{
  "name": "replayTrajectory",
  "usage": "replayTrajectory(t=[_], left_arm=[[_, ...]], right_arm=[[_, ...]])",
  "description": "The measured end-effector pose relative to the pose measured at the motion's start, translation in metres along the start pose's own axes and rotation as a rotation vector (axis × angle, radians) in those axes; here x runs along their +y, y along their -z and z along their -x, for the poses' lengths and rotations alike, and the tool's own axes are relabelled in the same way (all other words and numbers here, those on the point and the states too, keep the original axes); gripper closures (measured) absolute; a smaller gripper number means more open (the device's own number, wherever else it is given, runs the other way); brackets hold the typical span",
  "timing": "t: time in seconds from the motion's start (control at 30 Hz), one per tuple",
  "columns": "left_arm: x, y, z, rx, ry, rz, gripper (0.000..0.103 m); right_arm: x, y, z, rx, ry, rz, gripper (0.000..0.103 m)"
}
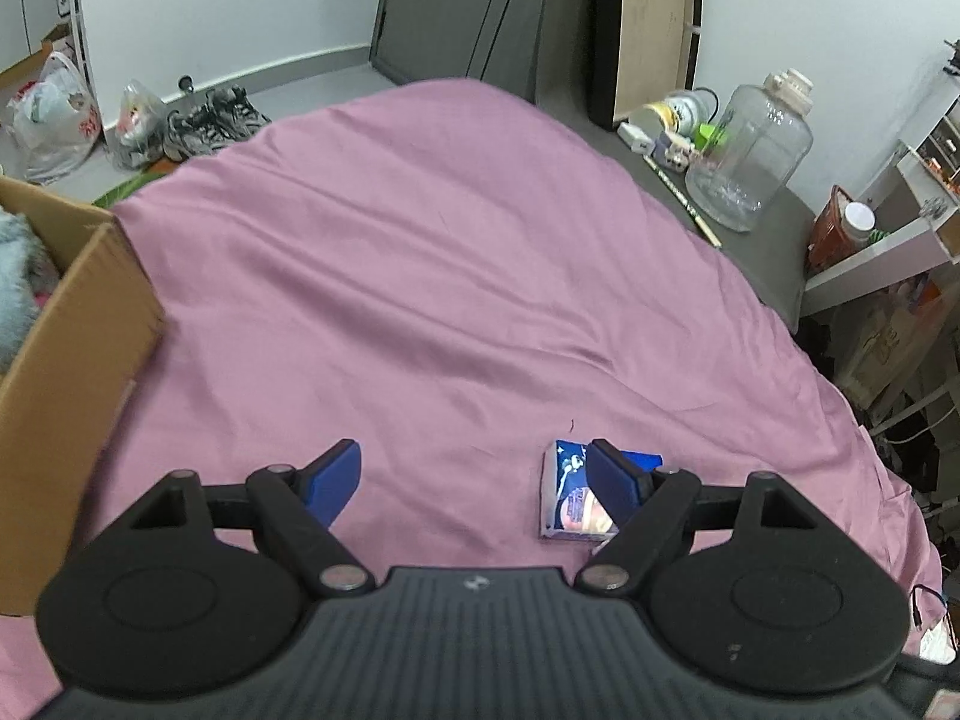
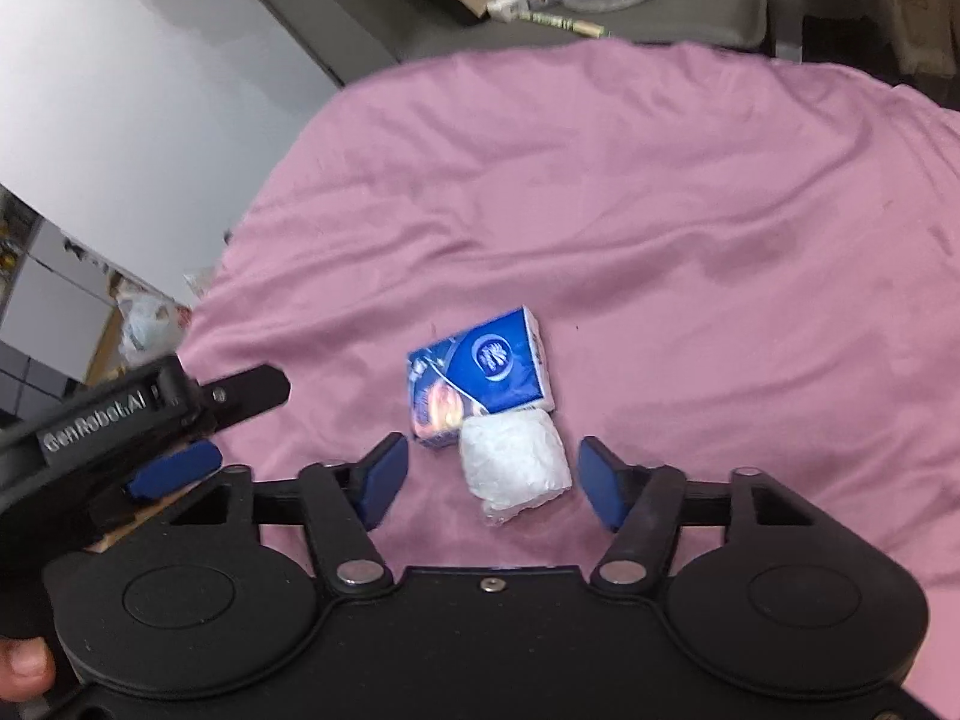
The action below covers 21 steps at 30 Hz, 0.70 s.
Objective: Organize soft objects
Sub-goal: 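Move both tools to the blue tissue pack and white wrapper, then grasp the blue tissue pack with the left tool while the right tool grasps the white wrapper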
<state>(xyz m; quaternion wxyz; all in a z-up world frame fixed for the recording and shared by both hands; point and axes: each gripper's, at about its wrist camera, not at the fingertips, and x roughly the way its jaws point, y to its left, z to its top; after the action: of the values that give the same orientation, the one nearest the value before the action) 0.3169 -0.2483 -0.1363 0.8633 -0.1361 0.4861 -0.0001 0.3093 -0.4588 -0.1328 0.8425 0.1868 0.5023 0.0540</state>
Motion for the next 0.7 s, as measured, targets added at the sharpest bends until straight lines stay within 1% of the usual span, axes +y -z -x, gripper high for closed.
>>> replayTrajectory(t=[0.03,0.07,0.17,0.23,0.27,0.3,0.33,0.37,0.4,0.43,0.53,0.6,0.63,0.7], left_arm=[[-0.001,0.0,-0.004,0.004,-0.002,-0.002,0.022],[-0.003,0.0,-0.008,0.008,-0.004,-0.002,0.022],[-0.006,-0.002,-0.02,0.024,-0.004,0.006,0.022],[-0.009,-0.003,-0.027,0.033,0.001,0.006,0.022],[-0.011,-0.002,-0.03,0.037,0.002,0.003,0.022],[-0.013,-0.002,-0.033,0.041,0.004,-0.002,0.022],[-0.015,-0.002,-0.036,0.047,0.007,-0.007,0.022],[-0.017,0.0,-0.039,0.052,0.011,-0.011,0.022],[-0.02,0.0,-0.042,0.058,0.013,-0.013,0.022],[-0.023,0.001,-0.046,0.064,0.019,-0.014,0.022],[-0.03,0.003,-0.053,0.077,0.033,-0.023,0.022],[-0.034,0.005,-0.058,0.085,0.042,-0.03,0.022],[-0.036,0.005,-0.061,0.088,0.05,-0.029,0.022],[-0.039,0.004,-0.064,0.094,0.062,-0.026,0.022]], right_arm=[[0.0,-0.001,-0.004,0.008,0.01,0.006,0.051],[-0.001,-0.002,-0.009,0.015,0.011,0.005,0.058],[-0.004,-0.003,-0.019,0.041,0.009,0.001,0.071],[-0.003,-0.002,-0.021,0.045,0.017,0.022,0.073],[-0.003,-0.002,-0.021,0.039,0.015,0.031,0.076],[-0.004,-0.002,-0.02,0.033,0.012,0.031,0.078],[-0.006,-0.003,-0.017,0.026,0.007,0.022,0.083],[-0.009,-0.004,-0.015,0.019,0.004,0.013,0.094],[-0.011,-0.005,-0.012,0.011,0.011,0.006,0.102],[-0.014,-0.007,-0.01,0.002,0.023,-0.003,0.103],[-0.023,-0.006,-0.007,-0.007,0.039,-0.023,0.103],[-0.03,-0.004,-0.007,-0.001,0.019,-0.048,0.102],[-0.033,-0.003,-0.006,0.004,-0.007,-0.07,0.097],[-0.036,-0.003,-0.005,0.005,-0.04,-0.076,0.091]])
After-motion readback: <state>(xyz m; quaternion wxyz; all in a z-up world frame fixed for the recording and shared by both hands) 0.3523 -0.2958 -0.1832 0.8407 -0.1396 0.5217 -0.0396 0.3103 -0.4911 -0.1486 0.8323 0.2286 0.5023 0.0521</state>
